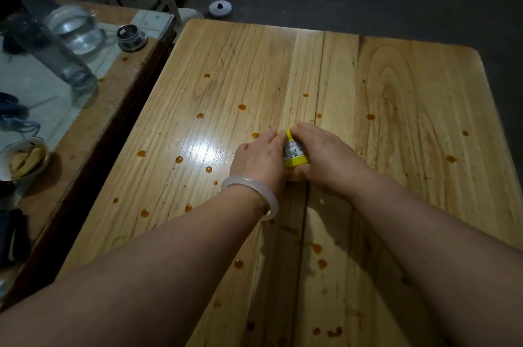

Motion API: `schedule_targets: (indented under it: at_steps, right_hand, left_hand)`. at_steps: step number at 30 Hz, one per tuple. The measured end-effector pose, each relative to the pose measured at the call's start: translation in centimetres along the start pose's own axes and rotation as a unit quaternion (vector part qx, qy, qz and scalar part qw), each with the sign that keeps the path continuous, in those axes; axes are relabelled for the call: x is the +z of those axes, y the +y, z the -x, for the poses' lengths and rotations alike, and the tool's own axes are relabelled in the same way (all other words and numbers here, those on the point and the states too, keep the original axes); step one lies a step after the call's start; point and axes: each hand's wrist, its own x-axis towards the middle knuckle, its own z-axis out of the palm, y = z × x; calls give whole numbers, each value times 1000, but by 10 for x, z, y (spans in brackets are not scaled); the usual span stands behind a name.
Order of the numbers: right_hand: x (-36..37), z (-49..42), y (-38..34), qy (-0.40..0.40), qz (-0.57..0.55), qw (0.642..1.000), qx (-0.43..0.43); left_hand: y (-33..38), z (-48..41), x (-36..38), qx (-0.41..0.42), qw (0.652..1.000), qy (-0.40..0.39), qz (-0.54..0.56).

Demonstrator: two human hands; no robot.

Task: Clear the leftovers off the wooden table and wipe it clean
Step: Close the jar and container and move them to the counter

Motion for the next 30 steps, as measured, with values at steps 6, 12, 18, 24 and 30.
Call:
schedule_targets:
  at_steps: [6, 12, 18, 24, 30]
  right_hand:
    - [-4, -3, -2, -16, 22, 1000, 0]
    - [-9, -1, -8, -20, 78, 996, -29]
    - [-13, 0, -13, -25, 116, 992, -49]
    - [-6, -1, -14, 2, 149, 987, -58]
    - [-4, 1, -14, 17, 156, 986, -64]
  left_hand:
    - [3, -2, -1, 7, 999, 28, -31]
    - [7, -4, 1, 16, 997, 64, -46]
    - [10, -6, 0, 15, 996, 66, -65]
    - [12, -3, 3, 23, 992, 95, -80]
    - [13, -3, 6, 23, 992, 95, -81]
